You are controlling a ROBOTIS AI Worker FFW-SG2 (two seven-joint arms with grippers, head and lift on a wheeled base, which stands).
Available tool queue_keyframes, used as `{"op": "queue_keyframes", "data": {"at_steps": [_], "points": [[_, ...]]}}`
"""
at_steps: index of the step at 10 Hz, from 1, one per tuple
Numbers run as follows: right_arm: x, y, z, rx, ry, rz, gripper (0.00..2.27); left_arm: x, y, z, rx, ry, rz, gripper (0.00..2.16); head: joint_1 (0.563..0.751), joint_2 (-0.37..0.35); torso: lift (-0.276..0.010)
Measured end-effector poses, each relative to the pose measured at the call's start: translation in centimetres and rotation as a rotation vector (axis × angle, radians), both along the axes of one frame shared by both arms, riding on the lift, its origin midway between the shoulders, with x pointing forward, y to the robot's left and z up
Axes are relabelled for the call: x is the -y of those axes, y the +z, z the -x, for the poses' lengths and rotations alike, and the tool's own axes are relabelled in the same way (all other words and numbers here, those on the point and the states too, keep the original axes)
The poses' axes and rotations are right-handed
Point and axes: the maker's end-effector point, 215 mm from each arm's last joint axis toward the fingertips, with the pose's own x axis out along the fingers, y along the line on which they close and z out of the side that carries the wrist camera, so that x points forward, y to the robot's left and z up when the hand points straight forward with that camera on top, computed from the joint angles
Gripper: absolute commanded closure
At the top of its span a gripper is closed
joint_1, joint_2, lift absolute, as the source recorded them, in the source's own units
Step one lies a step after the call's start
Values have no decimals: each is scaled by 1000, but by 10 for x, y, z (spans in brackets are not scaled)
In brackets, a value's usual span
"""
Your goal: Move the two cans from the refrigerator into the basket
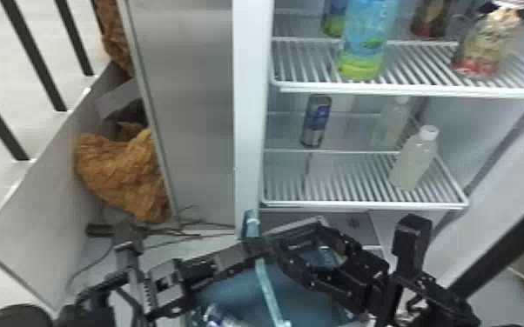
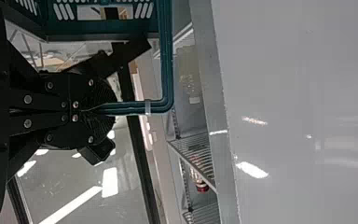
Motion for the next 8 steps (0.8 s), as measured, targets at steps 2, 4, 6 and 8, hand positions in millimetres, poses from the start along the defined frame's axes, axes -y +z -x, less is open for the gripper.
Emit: {"op": "queue_keyframes", "data": {"at_steps": [2, 4, 6, 8], "points": [[24, 20, -14, 66, -65, 6, 179, 0, 0, 0, 0, 0, 0, 1210, 695, -107, -219], [44, 37, -27, 128, -132, 12, 176, 0, 0, 0, 0, 0, 0, 1210, 695, -135, -219], [60, 53, -39, 182, -193, 16, 176, 0, 0, 0, 0, 0, 1, 1210, 695, -159, -219], [78, 64, -51, 225, -257, 26, 174, 0, 0, 0, 0, 0, 1, 1210, 695, -182, -219]]}}
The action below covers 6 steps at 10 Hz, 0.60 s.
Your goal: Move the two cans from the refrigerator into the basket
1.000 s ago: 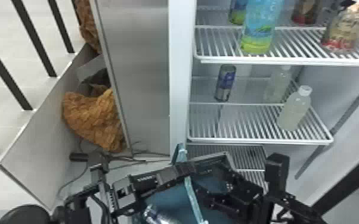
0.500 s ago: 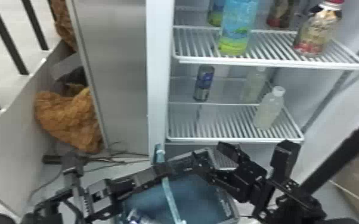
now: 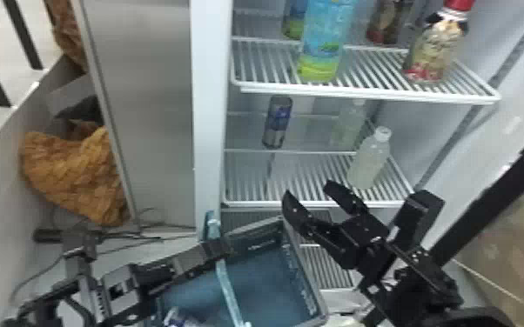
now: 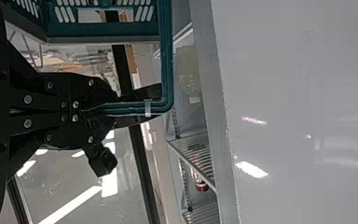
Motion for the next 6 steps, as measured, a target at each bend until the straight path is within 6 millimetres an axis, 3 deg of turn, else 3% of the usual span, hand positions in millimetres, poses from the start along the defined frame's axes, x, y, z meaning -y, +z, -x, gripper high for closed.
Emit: {"op": "queue_keyframes", "data": {"at_steps": [6], "points": [[36, 8, -39, 90, -134, 1, 179, 1, 2, -2, 6, -2, 0, 1210, 695, -215, -219]]}}
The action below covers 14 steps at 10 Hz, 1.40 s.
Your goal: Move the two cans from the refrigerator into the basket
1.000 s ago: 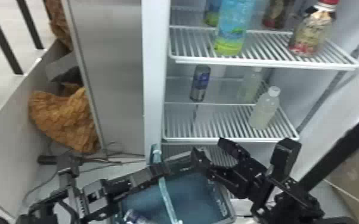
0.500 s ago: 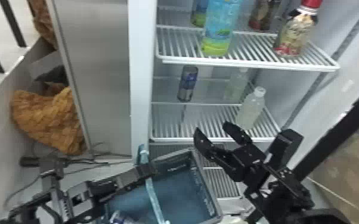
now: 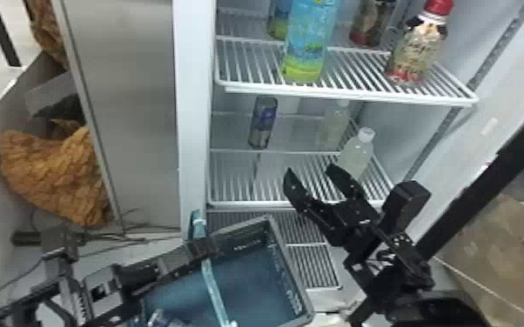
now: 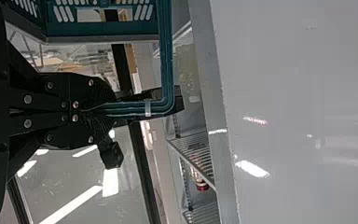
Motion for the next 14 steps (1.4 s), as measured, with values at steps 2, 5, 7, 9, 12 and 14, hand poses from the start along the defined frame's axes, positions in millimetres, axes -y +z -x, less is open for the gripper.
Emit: {"op": "queue_keyframes", "data": {"at_steps": [2, 5, 7, 9, 12, 14], "points": [[4, -1, -15, 12, -28, -2, 179, 0, 1, -1, 2, 0, 0, 1210, 695, -220, -219], [-1, -7, -41, 2, -45, 1, 174, 0, 1, -1, 2, -1, 0, 1210, 695, -208, -219], [-2, -13, -59, -9, -60, 16, 180, 0, 1, -1, 3, -2, -1, 1210, 695, -201, -219], [-7, -16, -75, -17, -67, 25, 180, 0, 1, 0, 3, -3, -1, 1210, 695, -195, -219], [-22, -18, -101, -22, -59, 37, 180, 1, 1, 0, 3, -4, -3, 1210, 695, -171, -219], [-26, -18, -116, -26, -67, 48, 180, 0, 0, 0, 3, -4, -4, 1210, 695, -164, -219]]}}
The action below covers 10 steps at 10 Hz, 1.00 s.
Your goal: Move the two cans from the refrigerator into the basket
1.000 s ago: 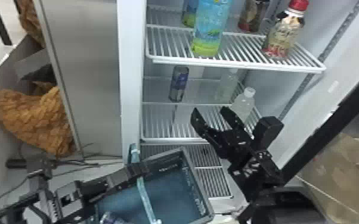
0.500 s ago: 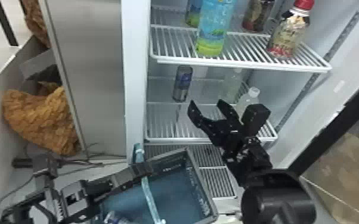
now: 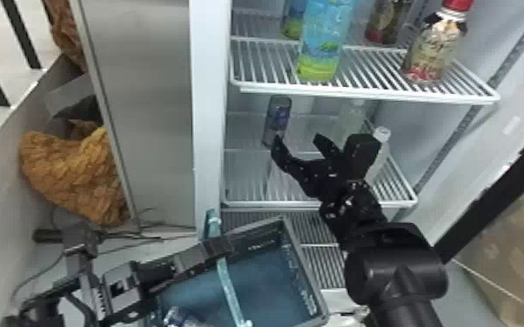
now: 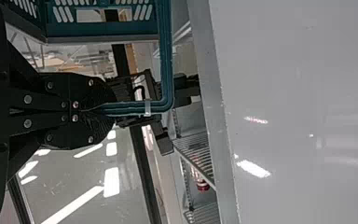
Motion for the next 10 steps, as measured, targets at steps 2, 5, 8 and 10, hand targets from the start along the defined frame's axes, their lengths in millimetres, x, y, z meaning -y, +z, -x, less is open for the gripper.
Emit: {"op": "queue_keyframes", "data": {"at_steps": [2, 5, 8, 10], "points": [[-2, -4, -11, -13, -11, 7, 180, 0, -1, 1, -1, 0, -1, 1210, 695, -160, -219], [-5, -9, -31, -31, -22, 36, 180, -1, 0, 0, 1, 0, -1, 1210, 695, -152, -219], [-5, -11, -50, -46, -34, 63, 180, -1, 0, -1, 0, 0, -1, 1210, 695, -150, -219], [-10, -13, -61, -59, -32, 80, 177, -2, 0, -1, 0, 0, 0, 1210, 695, -142, -219]]}}
